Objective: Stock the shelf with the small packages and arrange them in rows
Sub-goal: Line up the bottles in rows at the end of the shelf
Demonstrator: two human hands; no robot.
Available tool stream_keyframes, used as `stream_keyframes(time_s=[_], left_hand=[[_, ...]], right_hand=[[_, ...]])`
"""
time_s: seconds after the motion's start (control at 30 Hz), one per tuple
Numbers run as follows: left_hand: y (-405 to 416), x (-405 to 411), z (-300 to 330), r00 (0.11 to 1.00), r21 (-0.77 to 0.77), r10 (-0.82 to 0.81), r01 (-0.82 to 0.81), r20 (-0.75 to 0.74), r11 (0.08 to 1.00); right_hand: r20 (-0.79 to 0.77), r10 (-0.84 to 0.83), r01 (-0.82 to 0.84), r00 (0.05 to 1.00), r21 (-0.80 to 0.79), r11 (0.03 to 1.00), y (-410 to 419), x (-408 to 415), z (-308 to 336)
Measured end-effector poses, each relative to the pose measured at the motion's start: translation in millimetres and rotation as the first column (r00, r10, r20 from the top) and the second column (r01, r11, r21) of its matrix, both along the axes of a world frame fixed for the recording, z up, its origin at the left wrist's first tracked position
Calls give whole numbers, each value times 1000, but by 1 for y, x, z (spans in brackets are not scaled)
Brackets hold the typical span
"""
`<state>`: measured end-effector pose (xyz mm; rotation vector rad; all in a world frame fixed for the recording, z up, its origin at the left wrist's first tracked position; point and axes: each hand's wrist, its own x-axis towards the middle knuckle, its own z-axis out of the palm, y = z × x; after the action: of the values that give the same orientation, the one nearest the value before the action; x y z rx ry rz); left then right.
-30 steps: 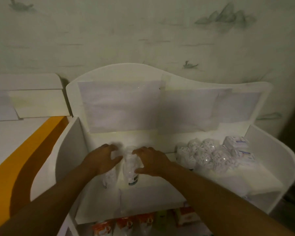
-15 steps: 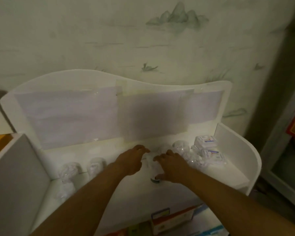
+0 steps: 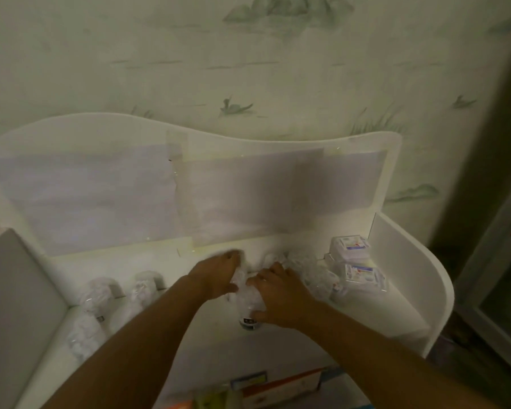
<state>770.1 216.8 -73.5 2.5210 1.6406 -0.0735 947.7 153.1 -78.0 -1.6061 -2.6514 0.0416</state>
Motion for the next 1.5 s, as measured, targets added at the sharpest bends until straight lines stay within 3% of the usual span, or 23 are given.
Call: stream_keyframes(time_s=[0.1,0.27,0.37,0.53,0.93,1.5], left_hand=[[-5,-4,0,988,-61,117,-111,101,992],[-31,-19,19,982,-3,148,-149,117,989],[-51,-51,44,978,65,161,-171,135,983],[-85,-115,73,972,29,189,-195,139,980],[-136,-224,72,955,-17,247,-248,163,969],[-166,-275,10,984,-134,159,-147,82,980]], right_hand=[[-8,5,-5,1000,-27,1000,2,-3,1],[-22,42,-43,999,-33,999,5,-12,9],[-142,60,-71,988,-74,995,9,-29,28],[-248,81,-102,965,-73,992,3,-78,53],[-116,172,-192,978,-188,963,-31,-176,59],[-61,67,-81,996,-263,961,-67,-217,19]])
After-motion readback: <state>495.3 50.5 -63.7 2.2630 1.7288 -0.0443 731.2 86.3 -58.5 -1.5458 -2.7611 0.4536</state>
